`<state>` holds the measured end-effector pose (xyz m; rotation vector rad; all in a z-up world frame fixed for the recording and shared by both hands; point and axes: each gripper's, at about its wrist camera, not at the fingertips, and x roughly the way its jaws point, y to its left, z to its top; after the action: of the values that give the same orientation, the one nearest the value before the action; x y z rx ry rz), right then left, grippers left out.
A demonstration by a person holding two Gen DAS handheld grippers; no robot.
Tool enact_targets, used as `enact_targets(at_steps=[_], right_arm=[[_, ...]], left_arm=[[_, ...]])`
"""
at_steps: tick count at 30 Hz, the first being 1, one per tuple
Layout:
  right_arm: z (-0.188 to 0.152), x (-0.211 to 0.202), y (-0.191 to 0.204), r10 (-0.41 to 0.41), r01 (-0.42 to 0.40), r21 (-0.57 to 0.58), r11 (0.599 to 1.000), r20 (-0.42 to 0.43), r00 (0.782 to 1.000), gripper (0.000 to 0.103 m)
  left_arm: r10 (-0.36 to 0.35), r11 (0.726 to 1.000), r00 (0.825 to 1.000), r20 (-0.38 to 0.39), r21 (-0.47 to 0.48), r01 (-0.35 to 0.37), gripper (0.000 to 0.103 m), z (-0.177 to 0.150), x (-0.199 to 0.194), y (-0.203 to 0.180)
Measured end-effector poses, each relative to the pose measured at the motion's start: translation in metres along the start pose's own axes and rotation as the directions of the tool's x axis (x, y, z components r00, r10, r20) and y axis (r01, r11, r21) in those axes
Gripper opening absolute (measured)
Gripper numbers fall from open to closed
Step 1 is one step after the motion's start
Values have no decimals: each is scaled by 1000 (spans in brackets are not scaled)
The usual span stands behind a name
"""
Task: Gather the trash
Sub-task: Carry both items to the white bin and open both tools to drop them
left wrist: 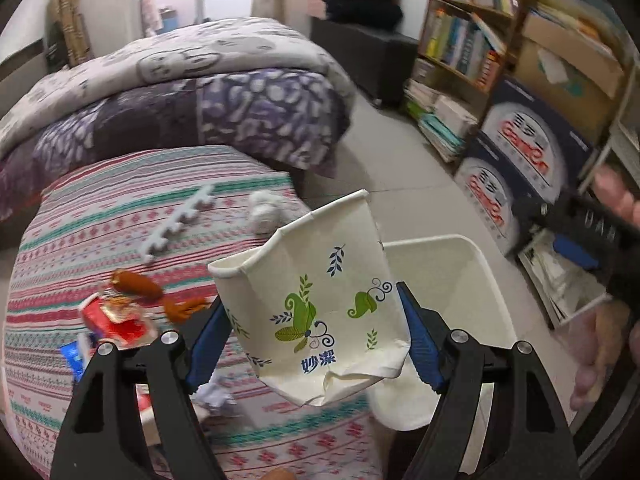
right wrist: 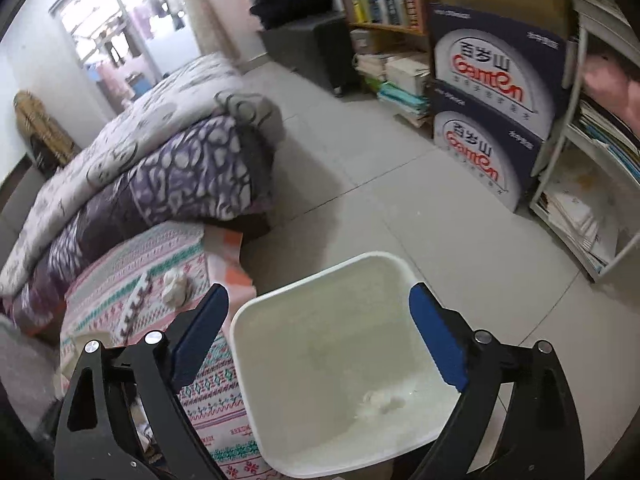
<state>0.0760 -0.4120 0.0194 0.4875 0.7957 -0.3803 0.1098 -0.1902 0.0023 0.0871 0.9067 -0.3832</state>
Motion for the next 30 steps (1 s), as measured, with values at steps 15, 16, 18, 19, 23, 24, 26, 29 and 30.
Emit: enact_targets(at_steps=[15,16,18,19,23,24,26,29,30], right_arm=[[15,-19,-40,20,-26,121,992,53,998,93],[14,-19,-38,28,-34,118,992,50,998,93],[13,-19,-32,38,-43,106,993,47,998,93],[12,-18,-28,42,-46,96,994,45,998,94],[5,-16,-8,56,-57,46,997,30,998,95],[4,-13,-2,61,-62,34,998,22,998,95],[0,-10,8,72,-72,15,997,6,997,95],[-7,-5,24,85,-85,-13,996,-21,996,96],[-9,-3,30,87,-88,-25,996,-27,996,96]], left_arm=[[-141,985,990,28,104,138,94,-5,9,-70],[-127,986,992,28,110,123,94,-6,9,-70],[-96,990,995,28,107,92,95,-8,8,-64],[-79,992,997,26,100,76,95,-9,7,-60],[43,996,999,11,73,-44,95,-13,5,-34],[84,994,996,12,71,-85,95,-14,4,-29],[179,982,984,13,64,-179,95,-18,2,-13],[257,966,966,2,34,-257,95,-23,-2,12],[276,961,961,-1,23,-276,95,-24,-5,19]])
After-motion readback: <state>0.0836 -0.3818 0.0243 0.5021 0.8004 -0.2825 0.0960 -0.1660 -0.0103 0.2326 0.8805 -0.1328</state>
